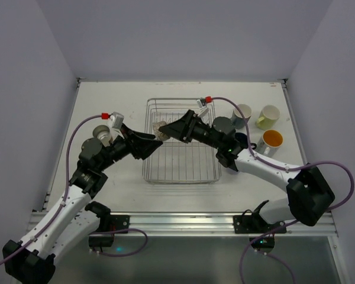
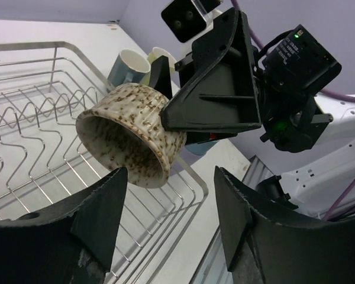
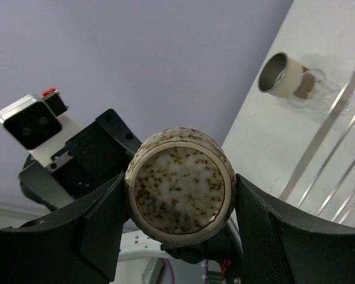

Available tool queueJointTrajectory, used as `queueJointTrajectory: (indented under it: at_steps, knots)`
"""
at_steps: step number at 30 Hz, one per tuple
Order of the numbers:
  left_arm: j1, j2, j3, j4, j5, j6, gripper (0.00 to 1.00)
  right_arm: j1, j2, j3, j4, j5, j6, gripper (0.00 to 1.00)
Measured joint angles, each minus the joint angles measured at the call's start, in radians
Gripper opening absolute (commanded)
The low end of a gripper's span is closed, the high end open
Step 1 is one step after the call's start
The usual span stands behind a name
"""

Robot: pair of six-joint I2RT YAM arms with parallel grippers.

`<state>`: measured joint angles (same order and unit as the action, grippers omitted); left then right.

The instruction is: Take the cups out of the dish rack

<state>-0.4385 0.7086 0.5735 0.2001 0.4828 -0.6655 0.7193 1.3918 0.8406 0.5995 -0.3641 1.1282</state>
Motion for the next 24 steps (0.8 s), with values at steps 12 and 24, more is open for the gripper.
queueJointTrajectory:
  at_steps: [12,24]
  knots:
    - [0.003,0.010,-0.023,0.087,0.044,-0.055,0.12,0.054,0.078,0.000,0.164,-0.068,0.124,0.34]
    - [0.002,-0.079,0.044,-0.306,-0.183,0.072,0.00,0.068,0.044,-0.014,0.138,-0.073,0.084,0.99]
